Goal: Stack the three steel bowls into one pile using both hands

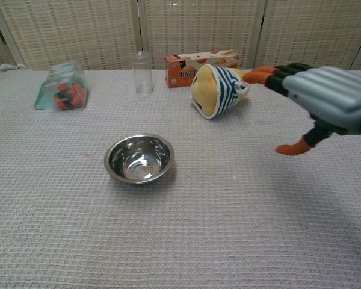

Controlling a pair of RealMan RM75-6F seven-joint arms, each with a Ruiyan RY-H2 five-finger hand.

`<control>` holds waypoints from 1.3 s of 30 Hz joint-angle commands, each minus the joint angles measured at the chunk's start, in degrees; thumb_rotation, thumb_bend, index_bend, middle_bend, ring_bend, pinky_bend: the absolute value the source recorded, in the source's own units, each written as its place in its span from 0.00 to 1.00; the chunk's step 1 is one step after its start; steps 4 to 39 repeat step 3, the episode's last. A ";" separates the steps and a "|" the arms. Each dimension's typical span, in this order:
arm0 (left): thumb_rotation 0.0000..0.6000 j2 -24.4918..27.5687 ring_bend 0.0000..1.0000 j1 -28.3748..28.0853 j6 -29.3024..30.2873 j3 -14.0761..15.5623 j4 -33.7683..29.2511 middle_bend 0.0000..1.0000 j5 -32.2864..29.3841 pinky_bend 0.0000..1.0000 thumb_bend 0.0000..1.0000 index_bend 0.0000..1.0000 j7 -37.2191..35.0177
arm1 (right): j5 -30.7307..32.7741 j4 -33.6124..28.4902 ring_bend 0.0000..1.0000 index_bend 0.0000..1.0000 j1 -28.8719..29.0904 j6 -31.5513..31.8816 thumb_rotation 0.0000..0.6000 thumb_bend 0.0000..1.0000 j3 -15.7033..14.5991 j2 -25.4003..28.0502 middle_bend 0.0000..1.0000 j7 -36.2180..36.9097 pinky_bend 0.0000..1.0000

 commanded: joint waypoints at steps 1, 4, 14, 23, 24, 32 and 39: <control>1.00 -0.18 0.00 0.22 -0.40 0.13 -0.63 0.00 -0.21 0.07 0.46 0.00 1.80 | 0.79 -0.91 0.00 0.00 -11.80 11.94 1.00 0.04 -5.22 8.51 0.00 6.15 0.00; 1.00 -0.13 0.00 0.43 -0.77 0.24 -1.18 0.00 -0.60 0.07 0.46 0.00 3.02 | 0.53 0.62 0.00 0.00 -14.33 14.18 1.00 0.04 -5.82 9.93 0.00 8.93 0.00; 1.00 -0.13 0.00 0.43 -0.77 0.24 -1.18 0.00 -0.60 0.07 0.46 0.00 3.02 | 0.53 0.62 0.00 0.00 -14.33 14.18 1.00 0.04 -5.82 9.93 0.00 8.93 0.00; 1.00 -0.13 0.00 0.43 -0.77 0.24 -1.18 0.00 -0.60 0.07 0.46 0.00 3.02 | 0.53 0.62 0.00 0.00 -14.33 14.18 1.00 0.04 -5.82 9.93 0.00 8.93 0.00; 1.00 -0.13 0.00 0.43 -0.77 0.24 -1.18 0.00 -0.60 0.07 0.46 0.00 3.02 | 0.53 0.62 0.00 0.00 -14.33 14.18 1.00 0.04 -5.82 9.93 0.00 8.93 0.00; 1.00 -0.13 0.00 0.43 -0.77 0.24 -1.18 0.00 -0.60 0.07 0.46 0.00 3.02 | 0.53 0.62 0.00 0.00 -14.33 14.18 1.00 0.04 -5.82 9.93 0.00 8.93 0.00; 1.00 -0.13 0.00 0.43 -0.77 0.24 -1.18 0.00 -0.60 0.07 0.46 0.00 3.02 | 0.53 0.62 0.00 0.00 -14.33 14.18 1.00 0.04 -5.82 9.93 0.00 8.93 0.00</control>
